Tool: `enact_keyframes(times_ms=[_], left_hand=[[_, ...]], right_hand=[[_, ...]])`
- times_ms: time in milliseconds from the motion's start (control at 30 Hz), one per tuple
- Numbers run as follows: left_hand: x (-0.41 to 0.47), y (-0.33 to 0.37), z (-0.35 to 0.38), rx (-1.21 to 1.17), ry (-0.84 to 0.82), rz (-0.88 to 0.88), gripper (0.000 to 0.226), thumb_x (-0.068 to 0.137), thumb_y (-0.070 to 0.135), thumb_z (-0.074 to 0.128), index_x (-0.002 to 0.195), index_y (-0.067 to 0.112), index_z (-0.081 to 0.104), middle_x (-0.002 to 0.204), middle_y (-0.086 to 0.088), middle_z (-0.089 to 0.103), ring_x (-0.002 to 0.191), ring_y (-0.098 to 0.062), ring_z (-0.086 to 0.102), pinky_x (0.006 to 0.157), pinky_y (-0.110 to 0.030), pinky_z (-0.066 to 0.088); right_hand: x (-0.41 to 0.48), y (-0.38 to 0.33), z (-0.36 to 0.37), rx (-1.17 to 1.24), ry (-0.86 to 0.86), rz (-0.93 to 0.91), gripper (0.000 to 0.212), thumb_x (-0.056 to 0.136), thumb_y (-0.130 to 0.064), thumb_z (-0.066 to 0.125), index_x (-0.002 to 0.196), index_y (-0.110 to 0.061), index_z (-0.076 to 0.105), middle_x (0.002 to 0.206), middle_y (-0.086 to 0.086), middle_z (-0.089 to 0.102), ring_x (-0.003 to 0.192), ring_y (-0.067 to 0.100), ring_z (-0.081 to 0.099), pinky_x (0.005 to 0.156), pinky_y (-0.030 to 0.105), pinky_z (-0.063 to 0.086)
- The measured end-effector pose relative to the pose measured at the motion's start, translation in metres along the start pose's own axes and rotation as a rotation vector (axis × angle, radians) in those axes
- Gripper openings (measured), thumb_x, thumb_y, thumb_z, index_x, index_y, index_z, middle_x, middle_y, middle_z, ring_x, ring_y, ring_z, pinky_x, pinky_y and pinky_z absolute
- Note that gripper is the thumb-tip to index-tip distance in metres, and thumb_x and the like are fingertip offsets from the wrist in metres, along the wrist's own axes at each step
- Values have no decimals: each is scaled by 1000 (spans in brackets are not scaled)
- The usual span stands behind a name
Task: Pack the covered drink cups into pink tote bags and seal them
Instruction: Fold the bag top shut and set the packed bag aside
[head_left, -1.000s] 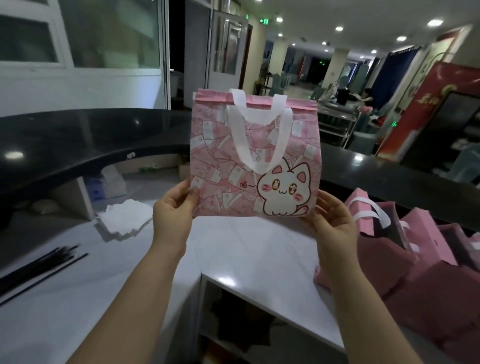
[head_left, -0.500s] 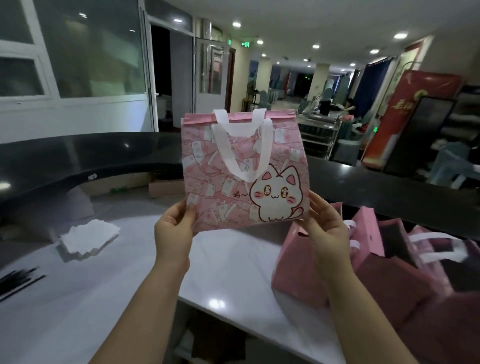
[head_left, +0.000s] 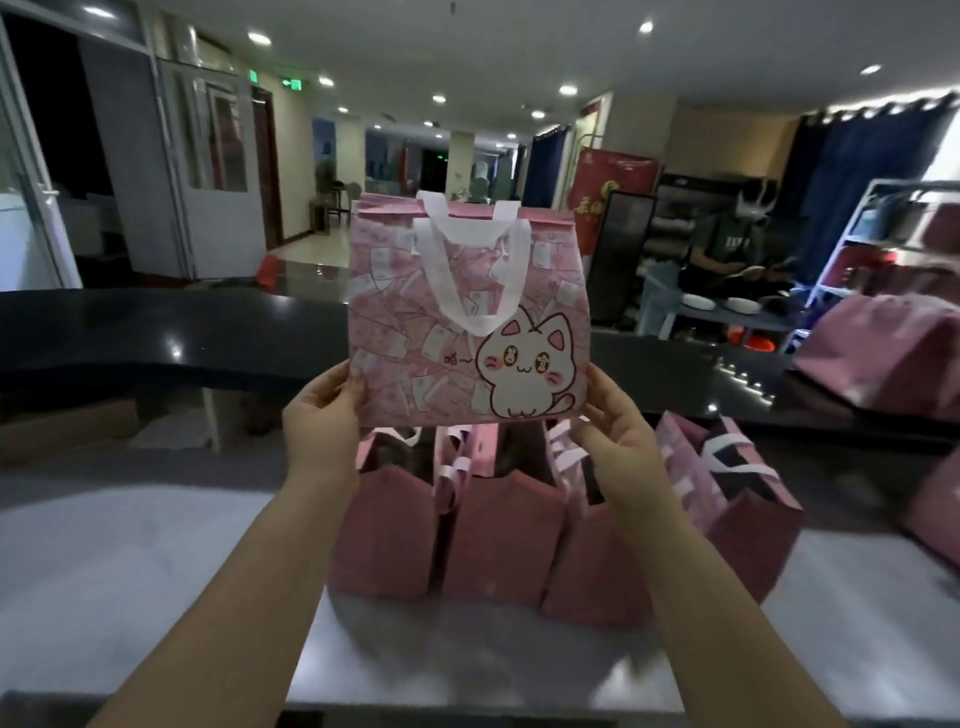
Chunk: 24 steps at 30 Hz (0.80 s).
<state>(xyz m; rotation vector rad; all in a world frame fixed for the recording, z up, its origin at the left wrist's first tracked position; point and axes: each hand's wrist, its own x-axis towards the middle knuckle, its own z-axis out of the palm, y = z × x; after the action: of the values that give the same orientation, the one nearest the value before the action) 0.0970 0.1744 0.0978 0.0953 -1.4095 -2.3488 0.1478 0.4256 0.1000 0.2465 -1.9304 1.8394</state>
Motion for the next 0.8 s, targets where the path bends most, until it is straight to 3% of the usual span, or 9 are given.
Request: enact_keyframes(times_ms=[133,200,300,400,467,633,700,800], left_hand=[[-8,-18,57,-9,-86,-78,15,94,13,64,108,13,70,106,-12,72,98,-26,69,83,-37,58],[-10,-27,83,-21,-141,-99,12,94,14,63,103,18,70,107,-10,72,98,-22,70,76,-29,59],[-8,-41,118,-26,-213,-134,11,94,15,64,100,22,71,107,-7,73,96,-18,72,79,-31,60],[1,-54,151,-35,-246,-205,11,93,15,65,101,21,72,103,-4,74,92,-16,73,71,-28,61],[10,-63,170,-63,-253,-260,11,93,14,66,94,23,73,98,-3,75,86,-15,74,64,-26,60],[49,-88,196,-47,-267,-317,14,93,13,65,95,24,72,102,-3,74,92,-18,73,77,-36,61],[70,-96,200,-44,-247,-326,16,93,12,64,96,25,73,101,-2,75,89,-17,74,76,-36,61],[111,-102,202,-28,-199,-301,17,93,11,64,92,27,71,99,-3,74,87,-17,74,72,-34,61]], right_hand=[[5,-4,-53,-35,73,34,62,93,10,49,145,-23,41,122,-11,66,115,7,61,93,24,51],[6,-5,-75,-33,111,46,61,93,12,47,146,-18,40,123,-9,66,117,8,60,97,28,50],[12,-5,-101,-19,183,76,63,92,14,44,148,-14,36,136,2,57,124,14,56,105,39,45],[24,-4,-120,-20,240,99,62,92,16,44,147,-13,36,137,7,55,123,16,56,104,36,46],[35,-1,-129,-45,263,106,61,92,15,47,144,-16,40,134,4,58,122,15,57,104,38,46],[77,20,-136,-87,267,135,65,91,13,47,146,-21,37,132,-7,58,122,12,56,104,40,46],[102,33,-132,-103,251,161,67,91,12,47,147,-22,35,131,-10,57,123,11,54,106,42,45],[155,52,-117,-153,196,188,66,91,6,51,147,-26,35,115,-28,60,109,-6,57,103,34,47]])
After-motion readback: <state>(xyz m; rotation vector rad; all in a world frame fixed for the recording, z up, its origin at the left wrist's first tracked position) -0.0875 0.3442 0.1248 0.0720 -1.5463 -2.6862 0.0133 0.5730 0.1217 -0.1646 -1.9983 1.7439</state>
